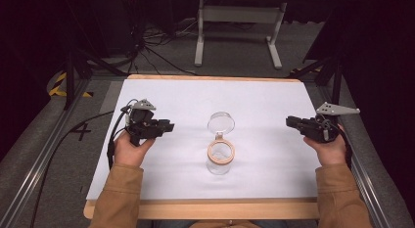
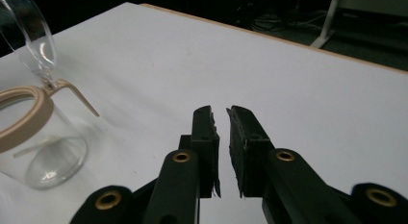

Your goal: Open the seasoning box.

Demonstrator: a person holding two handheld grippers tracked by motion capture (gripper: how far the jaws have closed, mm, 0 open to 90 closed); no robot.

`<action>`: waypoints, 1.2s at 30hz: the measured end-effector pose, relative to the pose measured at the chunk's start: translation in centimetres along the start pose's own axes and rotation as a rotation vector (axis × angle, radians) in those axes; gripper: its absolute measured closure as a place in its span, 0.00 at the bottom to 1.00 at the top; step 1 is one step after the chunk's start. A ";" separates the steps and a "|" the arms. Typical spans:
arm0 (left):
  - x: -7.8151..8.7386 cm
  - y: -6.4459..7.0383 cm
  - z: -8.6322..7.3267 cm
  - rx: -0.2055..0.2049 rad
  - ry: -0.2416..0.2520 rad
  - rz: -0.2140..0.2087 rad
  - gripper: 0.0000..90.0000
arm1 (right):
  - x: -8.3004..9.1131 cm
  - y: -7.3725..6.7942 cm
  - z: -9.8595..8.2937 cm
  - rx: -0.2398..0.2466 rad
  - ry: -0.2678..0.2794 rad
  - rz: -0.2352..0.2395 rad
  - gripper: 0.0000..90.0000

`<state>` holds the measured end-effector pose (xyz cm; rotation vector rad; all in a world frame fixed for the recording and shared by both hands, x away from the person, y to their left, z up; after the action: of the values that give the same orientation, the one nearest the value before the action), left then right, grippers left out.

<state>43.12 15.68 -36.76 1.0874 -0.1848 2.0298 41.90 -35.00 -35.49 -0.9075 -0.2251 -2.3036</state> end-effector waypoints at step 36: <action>-3.8 -2.9 -1.6 0.026 -0.153 0.038 0.74 | -6.7 1.8 -4.9 -0.056 -0.334 -0.044 0.80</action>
<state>45.31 16.09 -41.25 1.2651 -0.2595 1.9875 44.06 -34.87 -43.74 -1.3275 -0.3256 -2.1961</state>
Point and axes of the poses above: each handheld gripper's, and its own axes: x roughly backward along the jaws, z roughly out of its top, y roughly to its right, the point moved 2 cm from there along -x, roughly forward along the jaws, and after that the axes turned 12 degrees about -y, right-handed, at the moved point
